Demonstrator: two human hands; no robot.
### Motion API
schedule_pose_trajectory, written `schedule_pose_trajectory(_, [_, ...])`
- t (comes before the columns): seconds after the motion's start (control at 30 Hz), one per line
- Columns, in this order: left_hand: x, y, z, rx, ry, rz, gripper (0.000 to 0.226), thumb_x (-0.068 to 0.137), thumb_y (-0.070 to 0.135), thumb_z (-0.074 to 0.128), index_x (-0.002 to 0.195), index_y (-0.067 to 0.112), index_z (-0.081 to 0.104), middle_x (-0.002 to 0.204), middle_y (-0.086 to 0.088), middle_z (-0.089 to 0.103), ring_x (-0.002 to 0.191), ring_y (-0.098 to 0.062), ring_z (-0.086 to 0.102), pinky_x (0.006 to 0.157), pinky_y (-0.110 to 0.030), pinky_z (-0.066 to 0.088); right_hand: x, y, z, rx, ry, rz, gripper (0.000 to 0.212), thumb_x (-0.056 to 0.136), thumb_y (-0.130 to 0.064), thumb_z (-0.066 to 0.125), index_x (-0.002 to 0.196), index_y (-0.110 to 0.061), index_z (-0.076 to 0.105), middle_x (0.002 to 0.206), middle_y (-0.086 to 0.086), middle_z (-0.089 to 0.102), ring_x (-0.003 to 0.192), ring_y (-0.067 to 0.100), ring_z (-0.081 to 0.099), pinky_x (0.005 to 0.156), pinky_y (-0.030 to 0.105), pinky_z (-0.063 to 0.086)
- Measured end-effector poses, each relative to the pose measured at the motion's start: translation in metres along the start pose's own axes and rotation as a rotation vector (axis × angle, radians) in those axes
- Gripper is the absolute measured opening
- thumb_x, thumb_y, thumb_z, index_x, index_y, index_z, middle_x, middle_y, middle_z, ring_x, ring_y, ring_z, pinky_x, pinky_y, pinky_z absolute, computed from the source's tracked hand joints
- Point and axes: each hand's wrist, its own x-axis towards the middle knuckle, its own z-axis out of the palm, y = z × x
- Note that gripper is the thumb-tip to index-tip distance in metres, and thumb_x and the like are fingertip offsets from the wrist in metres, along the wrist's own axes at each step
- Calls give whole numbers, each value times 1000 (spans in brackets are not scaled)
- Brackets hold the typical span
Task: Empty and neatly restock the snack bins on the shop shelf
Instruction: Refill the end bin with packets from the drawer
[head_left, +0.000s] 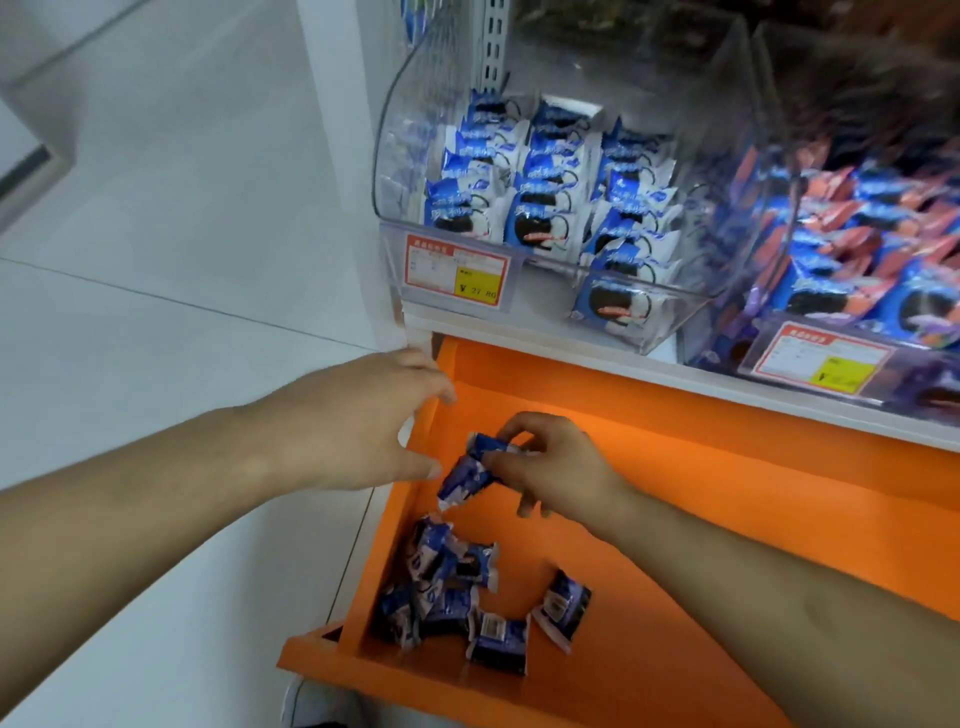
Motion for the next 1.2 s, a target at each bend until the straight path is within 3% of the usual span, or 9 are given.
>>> schedule_pose_trajectory(0.13, [-8, 30, -19, -183, 40, 26, 74, 67, 73, 82, 131, 48, 53, 130, 25, 54, 117, 2, 56, 100, -32, 53, -53, -52, -42, 97, -2, -35, 25, 92, -42, 78, 105, -24, 69, 84, 16, 74, 58, 34, 71, 50, 37, 48])
schedule_pose_trajectory(0.3, [-35, 64, -55, -833, 197, 106, 30, 86, 18, 83, 114, 25, 74, 103, 5, 79, 95, -14, 77, 80, -41, 65, -126, -99, -95, 381, 1, -137, 22, 98, -33, 72, 95, -12, 69, 77, 13, 68, 63, 34, 65, 51, 36, 45])
schedule_pose_trajectory(0.47, [-65, 87, -70, -1126, 298, 144, 29, 89, 15, 76, 118, 18, 74, 109, -2, 79, 97, -23, 76, 77, -40, 63, -169, -114, -121, 442, -10, -272, 34, 98, -16, 71, 114, 12, 58, 96, 45, 60, 78, 45, 69, 55, 40, 50])
schedule_pose_trajectory(0.67, [-75, 88, -67, -1362, 422, 94, 31, 89, 12, 71, 120, 13, 74, 111, -8, 79, 102, -28, 75, 76, -36, 64, -169, -115, -121, 499, 112, -314, 14, 103, -13, 63, 110, -9, 74, 80, 5, 65, 79, 30, 68, 70, 45, 61])
schedule_pose_trajectory(0.83, [-70, 74, -71, -1317, 450, 9, 28, 93, 10, 70, 120, 15, 74, 109, -7, 79, 102, -30, 75, 85, -45, 63, -157, -115, -125, 593, 87, -318, 35, 101, -14, 67, 117, 16, 60, 107, 44, 56, 90, 44, 66, 76, 38, 60])
schedule_pose_trajectory(0.93, [-66, 61, -77, -1238, 466, -46, 27, 95, 11, 70, 120, 18, 73, 108, -3, 80, 99, -25, 76, 87, -47, 62, -153, -123, -126, 366, 212, -353, 19, 97, -17, 74, 111, -3, 72, 109, 38, 54, 88, 40, 73, 87, 48, 62])
schedule_pose_trajectory(1.07, [-57, 40, -84, -1223, 470, -92, 25, 94, 13, 73, 117, 19, 74, 104, -3, 80, 94, -24, 77, 87, -47, 62, -125, -163, -132, 41, 475, -402, 21, 97, -15, 73, 111, -32, 73, 102, 4, 67, 75, 16, 73, 60, 28, 59])
schedule_pose_trajectory(1.13, [-52, 33, -85, -1212, 469, -106, 24, 93, 14, 74, 117, 21, 74, 103, -1, 80, 94, -23, 77, 84, -45, 64, -90, -179, -134, -172, 545, -427, 23, 93, -23, 78, 107, -38, 67, 96, -4, 65, 81, 17, 69, 65, 36, 58])
schedule_pose_trajectory(1.2, [-47, 27, -85, -1206, 467, -121, 25, 92, 14, 75, 116, 23, 73, 102, 1, 81, 93, -20, 77, 80, -43, 65, -54, -188, -134, -375, 513, -405, 24, 89, -26, 81, 105, -37, 66, 94, -8, 67, 83, 13, 66, 69, 29, 52])
